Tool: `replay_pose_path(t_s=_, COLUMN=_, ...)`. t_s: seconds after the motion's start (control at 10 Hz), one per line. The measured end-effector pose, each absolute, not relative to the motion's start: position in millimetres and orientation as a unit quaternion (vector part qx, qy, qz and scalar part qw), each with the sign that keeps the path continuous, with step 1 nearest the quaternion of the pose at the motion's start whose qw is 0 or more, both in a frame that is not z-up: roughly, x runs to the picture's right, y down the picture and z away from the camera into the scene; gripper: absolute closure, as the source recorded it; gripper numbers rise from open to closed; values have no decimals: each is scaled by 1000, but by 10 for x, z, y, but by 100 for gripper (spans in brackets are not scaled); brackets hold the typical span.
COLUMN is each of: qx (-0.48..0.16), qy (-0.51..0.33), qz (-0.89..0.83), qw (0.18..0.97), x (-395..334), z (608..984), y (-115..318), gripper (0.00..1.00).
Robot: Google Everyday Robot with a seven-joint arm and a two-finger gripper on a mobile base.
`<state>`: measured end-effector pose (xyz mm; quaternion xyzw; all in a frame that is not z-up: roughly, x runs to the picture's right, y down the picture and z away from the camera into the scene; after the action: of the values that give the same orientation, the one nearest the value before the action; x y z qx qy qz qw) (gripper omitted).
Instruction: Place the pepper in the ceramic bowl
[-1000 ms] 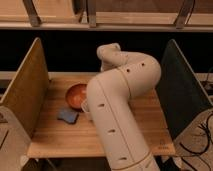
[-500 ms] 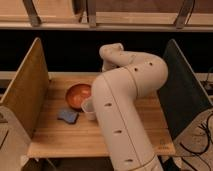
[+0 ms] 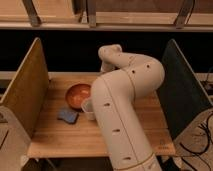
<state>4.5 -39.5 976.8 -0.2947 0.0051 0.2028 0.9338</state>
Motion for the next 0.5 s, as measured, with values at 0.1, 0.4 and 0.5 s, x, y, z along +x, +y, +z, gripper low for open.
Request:
replay_pose_path(t_s=0.1, qx=-304, qy=4, qz=203, qw=931, x=31, z=9820, y=-345, gripper=20)
replay_pose_path(t_s=0.4, qx=-337, qy=4, qz=206, qw=919, x=13, z=9994, y=-161, gripper=20)
replay_pose_path(t_s=0.5, qx=-347, qy=6, qz=207, qw=915, x=1, z=10044, y=-100, gripper=20)
